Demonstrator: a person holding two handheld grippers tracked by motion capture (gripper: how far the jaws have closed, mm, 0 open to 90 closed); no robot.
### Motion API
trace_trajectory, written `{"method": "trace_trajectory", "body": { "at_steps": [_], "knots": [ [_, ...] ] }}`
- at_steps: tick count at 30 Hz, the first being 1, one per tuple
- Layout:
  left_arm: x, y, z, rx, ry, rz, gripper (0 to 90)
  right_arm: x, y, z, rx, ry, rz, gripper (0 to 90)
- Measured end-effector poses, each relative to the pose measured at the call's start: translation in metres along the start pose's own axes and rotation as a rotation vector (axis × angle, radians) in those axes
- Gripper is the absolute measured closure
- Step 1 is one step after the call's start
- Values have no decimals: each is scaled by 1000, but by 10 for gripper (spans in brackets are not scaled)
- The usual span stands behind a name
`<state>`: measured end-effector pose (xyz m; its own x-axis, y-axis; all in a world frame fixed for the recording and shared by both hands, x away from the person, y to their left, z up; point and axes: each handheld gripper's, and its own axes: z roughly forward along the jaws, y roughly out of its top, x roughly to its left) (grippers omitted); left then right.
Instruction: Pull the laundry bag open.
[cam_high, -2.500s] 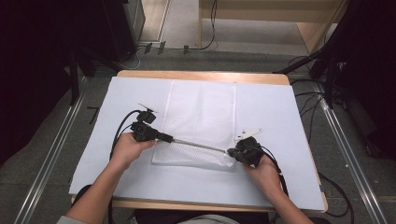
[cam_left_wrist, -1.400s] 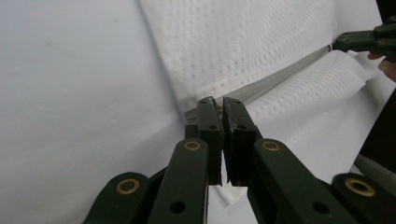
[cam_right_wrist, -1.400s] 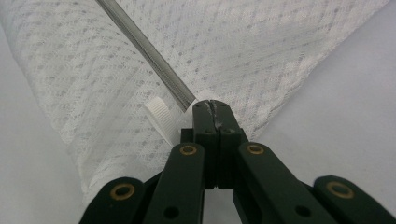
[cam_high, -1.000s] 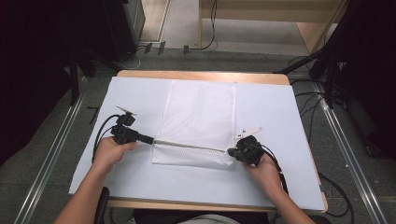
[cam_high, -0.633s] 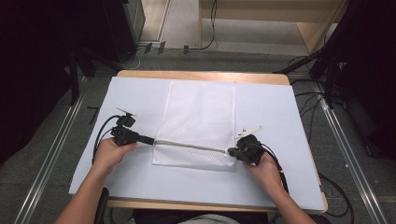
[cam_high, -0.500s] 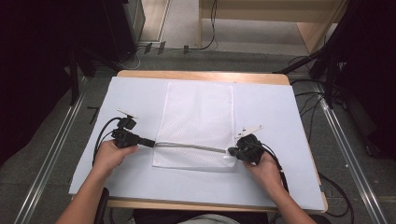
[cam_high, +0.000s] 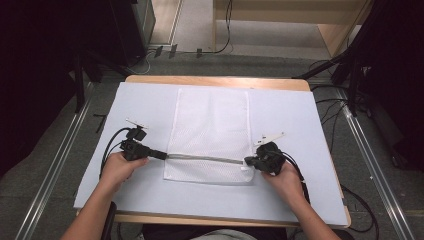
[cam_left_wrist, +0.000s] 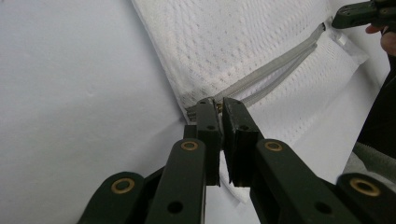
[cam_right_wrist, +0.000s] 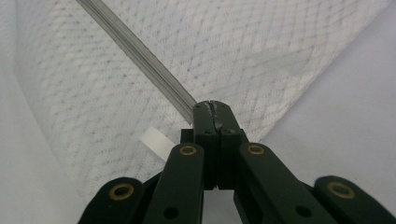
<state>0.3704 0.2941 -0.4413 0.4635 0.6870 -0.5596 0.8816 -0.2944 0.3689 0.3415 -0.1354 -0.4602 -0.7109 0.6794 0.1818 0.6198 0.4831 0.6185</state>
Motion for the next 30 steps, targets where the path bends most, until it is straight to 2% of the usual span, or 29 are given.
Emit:
{"method": "trace_trajectory", "body": {
  "at_steps": [1, 2, 3, 7, 11, 14, 21, 26, 30],
  "knots": [
    [0, -1, 1, 9, -1, 6, 853, 0, 0, -1, -8, 3, 10, 889],
    [0, -2, 1, 9, -2, 18, 817, -1, 1, -3, -20, 4, 17, 839],
    [0, -2, 0, -2, 1, 23, 764, -2, 1, -5, -34, 10, 23, 839],
    [-2, -1, -7, -82, 5, 70, 653, -8, 1, -12, -78, 11, 46, 827],
    [-7, 0, -13, -133, 44, 131, 601, -15, -1, -21, -132, 13, 62, 782],
    [-8, -1, -18, -180, 68, 152, 566, -20, -2, -28, -171, 21, 78, 736],
    [-1, -1, -27, -222, 112, 151, 498, -34, -8, -39, -237, 11, 103, 652],
    [3, -2, -31, -257, 142, 149, 457, -45, -13, -45, -265, -14, 107, 611],
    [8, -3, -34, -276, 178, 155, 433, -56, -19, -50, -280, -35, 134, 580]
  ]
}}
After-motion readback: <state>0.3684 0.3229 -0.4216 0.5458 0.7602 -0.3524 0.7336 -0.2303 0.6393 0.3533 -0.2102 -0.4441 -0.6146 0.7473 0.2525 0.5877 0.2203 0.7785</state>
